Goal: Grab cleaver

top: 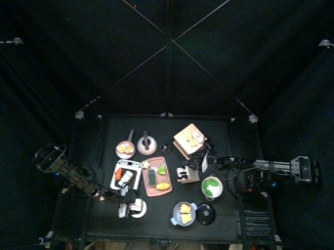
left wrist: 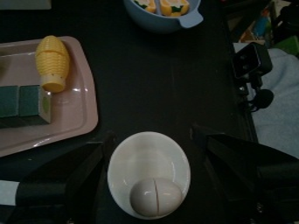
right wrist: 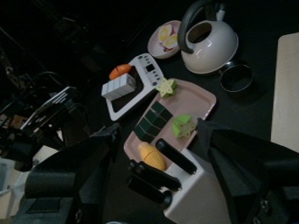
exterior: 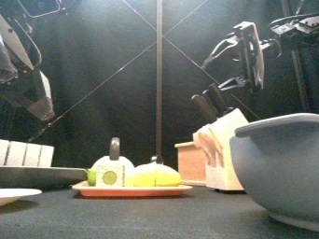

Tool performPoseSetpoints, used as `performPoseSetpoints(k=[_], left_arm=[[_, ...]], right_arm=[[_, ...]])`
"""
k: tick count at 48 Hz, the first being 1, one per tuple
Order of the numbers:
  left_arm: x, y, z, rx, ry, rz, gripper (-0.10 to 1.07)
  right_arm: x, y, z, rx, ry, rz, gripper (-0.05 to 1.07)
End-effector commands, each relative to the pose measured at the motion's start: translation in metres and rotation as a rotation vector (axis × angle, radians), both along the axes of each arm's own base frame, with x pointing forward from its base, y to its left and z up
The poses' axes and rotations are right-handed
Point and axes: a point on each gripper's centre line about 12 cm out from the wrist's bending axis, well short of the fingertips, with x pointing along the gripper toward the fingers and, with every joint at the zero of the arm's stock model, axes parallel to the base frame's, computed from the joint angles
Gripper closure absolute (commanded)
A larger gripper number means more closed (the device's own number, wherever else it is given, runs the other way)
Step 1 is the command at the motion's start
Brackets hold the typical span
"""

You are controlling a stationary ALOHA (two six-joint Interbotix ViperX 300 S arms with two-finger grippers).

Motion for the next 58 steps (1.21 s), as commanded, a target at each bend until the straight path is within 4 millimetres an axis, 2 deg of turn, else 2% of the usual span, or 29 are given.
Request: performPoseSetpoints(k=[1,9,24,33,41,52,58], left_arm=[[0.006,0.004,0.011,-0.032,-0.024,0.022,-0.03],[0.012,0.020,0.020,-0.146,-0.002,0.067,-0.03],[0.020,0.043,0.025,-0.323,0.059,0.008,-0.03],[0.016,0.048,0.023,-0.305,0.112,-0.158,-0.03],[0.015,0.053,0.024,-0.290,0.164,-0.235,-0.03],[0.009,0.072,0.018,-0.226,0.312,-0.229,-0.03],[0.010,0.082,0.023,-0.155,0.383,-0.196,-0.03]], right_arm=[[0.001,-0.001,0.007,-0.002,-0.020,-0.001,0.04],[0.001,-0.001,0.007,-0.002,-0.020,-0.001,0.04],[0.001,-0.001,0.006,-0.003,-0.018,0.000,0.04],[0.000,-0.001,0.005,-0.003,-0.017,0.000,0.04],[0.001,-0.001,0.006,-0.001,-0.017,-0.001,0.04],[0.000,-0.001,0.005,0.000,-0.017,-0.002,0.04],[0.000,-0.001,0.004,0.001,-0.012,-0.003,0.04]])
